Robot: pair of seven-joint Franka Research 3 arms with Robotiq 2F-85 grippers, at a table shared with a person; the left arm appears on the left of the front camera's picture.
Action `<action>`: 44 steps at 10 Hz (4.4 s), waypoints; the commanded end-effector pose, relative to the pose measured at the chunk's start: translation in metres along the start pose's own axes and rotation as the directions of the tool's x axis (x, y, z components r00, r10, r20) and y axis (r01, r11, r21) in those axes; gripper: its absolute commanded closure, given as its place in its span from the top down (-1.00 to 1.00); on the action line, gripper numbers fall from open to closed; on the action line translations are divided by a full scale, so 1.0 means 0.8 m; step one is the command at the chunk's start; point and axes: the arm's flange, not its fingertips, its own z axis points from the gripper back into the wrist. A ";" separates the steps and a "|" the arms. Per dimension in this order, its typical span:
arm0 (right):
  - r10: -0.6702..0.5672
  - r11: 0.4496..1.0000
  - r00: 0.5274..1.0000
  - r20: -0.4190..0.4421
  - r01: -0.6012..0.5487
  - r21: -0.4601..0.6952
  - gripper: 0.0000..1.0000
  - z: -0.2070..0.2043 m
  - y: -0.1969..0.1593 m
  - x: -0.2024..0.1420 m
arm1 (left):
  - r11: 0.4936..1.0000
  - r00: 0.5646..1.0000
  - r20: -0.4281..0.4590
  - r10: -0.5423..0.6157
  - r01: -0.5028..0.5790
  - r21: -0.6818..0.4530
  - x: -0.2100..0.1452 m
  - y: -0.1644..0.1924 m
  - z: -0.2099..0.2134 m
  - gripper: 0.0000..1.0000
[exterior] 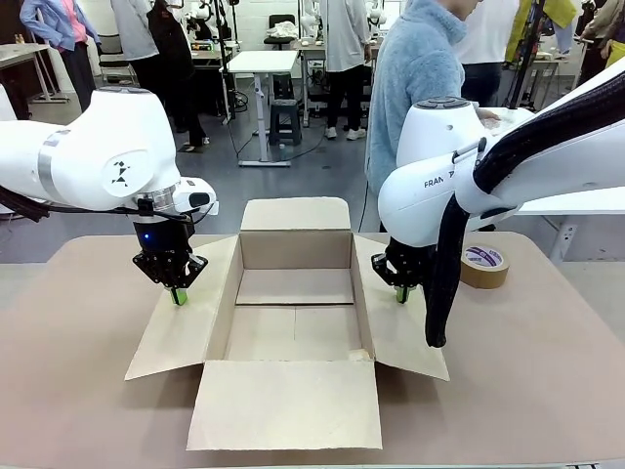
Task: Wrap the clocks to prevent damage.
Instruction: Once the human has placed the objects inside and stepped back, release both hands from the side flaps of the Package Box.
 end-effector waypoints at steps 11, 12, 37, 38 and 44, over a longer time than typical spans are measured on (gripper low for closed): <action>-0.003 1.000 1.000 -0.003 0.003 -0.003 -0.98 -0.003 0.002 -0.003 | 1.000 1.000 0.000 0.000 0.000 0.000 0.000 0.000 0.000 -0.99; -0.003 1.000 1.000 -0.003 0.003 -0.003 -0.98 -0.003 0.002 -0.003 | 1.000 1.000 0.000 0.000 0.000 0.000 0.000 0.000 0.000 -0.99; -0.003 1.000 1.000 -0.003 0.003 -0.003 -0.98 -0.003 0.002 -0.003 | 1.000 1.000 0.000 0.000 0.000 0.000 0.000 0.000 0.000 -0.99; -0.003 1.000 1.000 -0.003 0.003 -0.003 -0.98 -0.003 0.002 -0.003 | 1.000 1.000 0.000 0.000 0.000 0.000 0.000 0.000 0.000 -0.99; -0.003 1.000 1.000 -0.003 0.003 -0.003 -0.98 -0.003 0.002 -0.003 | 1.000 1.000 0.000 0.000 0.000 0.000 0.000 0.000 0.000 -0.99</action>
